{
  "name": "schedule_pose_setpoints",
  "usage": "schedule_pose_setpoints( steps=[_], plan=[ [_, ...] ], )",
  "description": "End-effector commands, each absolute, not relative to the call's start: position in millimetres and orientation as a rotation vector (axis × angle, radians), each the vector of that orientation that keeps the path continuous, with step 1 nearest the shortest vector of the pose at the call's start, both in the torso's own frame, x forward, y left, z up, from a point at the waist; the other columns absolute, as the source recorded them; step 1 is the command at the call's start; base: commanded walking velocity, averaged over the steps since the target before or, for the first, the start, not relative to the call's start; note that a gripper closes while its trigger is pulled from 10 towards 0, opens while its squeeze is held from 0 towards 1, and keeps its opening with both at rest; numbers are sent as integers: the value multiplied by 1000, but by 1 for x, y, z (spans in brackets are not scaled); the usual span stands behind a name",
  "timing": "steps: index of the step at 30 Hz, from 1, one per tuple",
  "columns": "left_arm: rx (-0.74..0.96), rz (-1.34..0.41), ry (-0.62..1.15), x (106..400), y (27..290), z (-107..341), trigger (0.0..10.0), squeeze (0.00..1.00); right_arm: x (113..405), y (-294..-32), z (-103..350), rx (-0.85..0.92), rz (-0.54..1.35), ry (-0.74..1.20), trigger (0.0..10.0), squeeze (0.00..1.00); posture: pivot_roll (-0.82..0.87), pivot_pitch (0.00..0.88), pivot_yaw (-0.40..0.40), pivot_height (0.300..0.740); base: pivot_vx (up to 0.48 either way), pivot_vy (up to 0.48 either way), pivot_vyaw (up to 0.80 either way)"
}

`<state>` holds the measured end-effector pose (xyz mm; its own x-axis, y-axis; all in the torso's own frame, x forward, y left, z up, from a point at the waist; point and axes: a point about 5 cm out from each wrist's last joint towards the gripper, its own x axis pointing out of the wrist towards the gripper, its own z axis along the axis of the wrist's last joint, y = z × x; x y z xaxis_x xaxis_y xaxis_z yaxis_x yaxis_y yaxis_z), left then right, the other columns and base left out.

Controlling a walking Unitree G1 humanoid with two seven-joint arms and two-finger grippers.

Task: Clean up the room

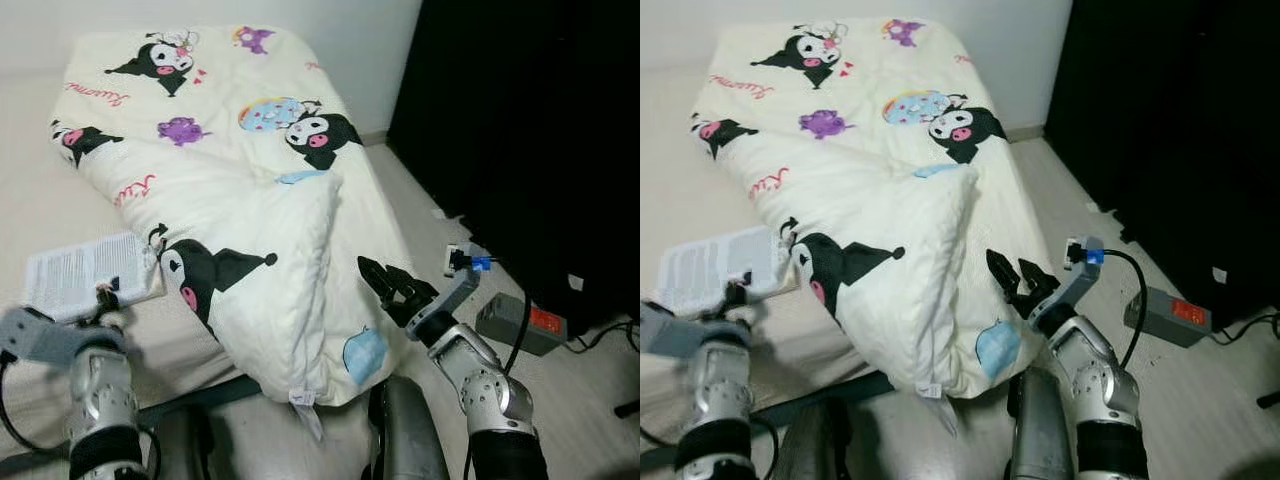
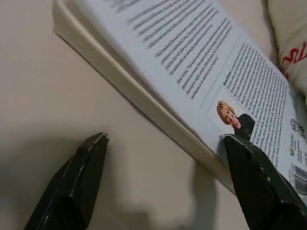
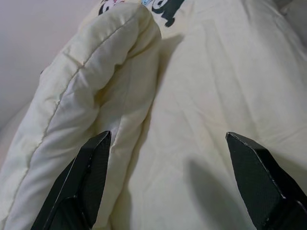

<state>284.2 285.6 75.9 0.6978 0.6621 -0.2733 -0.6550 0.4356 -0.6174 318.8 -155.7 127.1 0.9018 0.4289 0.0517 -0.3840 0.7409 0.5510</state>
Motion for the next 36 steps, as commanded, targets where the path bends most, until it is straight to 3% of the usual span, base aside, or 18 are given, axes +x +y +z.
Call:
schedule_pose_setpoints(
  steps=[1, 5, 11, 17, 28, 29, 30, 36],
  plan=[
    [-777, 880, 97, 272, 284, 55, 10000, 0, 318, -152, 124, 575, 442, 95, 10000, 0, -32, 254, -18, 434, 0, 0, 0],
    [-833, 846, 100, 277, 278, 57, 10000, 0, 320, -151, 123, 570, 425, 94, 10000, 0, -29, 247, -14, 434, 0, 0, 0],
    [-1012, 641, -22, 304, 257, 81, 10000, 0, 321, -150, 127, 571, 420, 81, 10000, 0, -36, 242, -13, 434, 0, 0, 0],
    [-1135, 602, -54, 321, 258, 87, 10000, 0, 318, -150, 131, 564, 422, 71, 10000, 0, -64, 277, -10, 434, 0, 0, 0],
    [-1010, 620, -21, 323, 277, 87, 10000, 0, 302, -154, 131, 555, 390, 67, 10000, 0, -98, 351, 7, 434, 0, 0, 0],
    [-991, 637, -27, 323, 285, 89, 4275, 0, 299, -155, 132, 560, 384, 61, 10000, 0, -104, 370, 8, 434, 0, 0, 0],
    [-983, 648, -36, 323, 291, 91, 0, 0, 298, -155, 134, 566, 380, 54, 10000, 0, -108, 372, 5, 434, 0, 0, 0],
    [-994, 650, -70, 327, 298, 100, 0, 0, 301, -156, 149, 638, 407, -5, 10000, 0, -110, 373, 0, 434, 0, 0, 0]
  ],
)
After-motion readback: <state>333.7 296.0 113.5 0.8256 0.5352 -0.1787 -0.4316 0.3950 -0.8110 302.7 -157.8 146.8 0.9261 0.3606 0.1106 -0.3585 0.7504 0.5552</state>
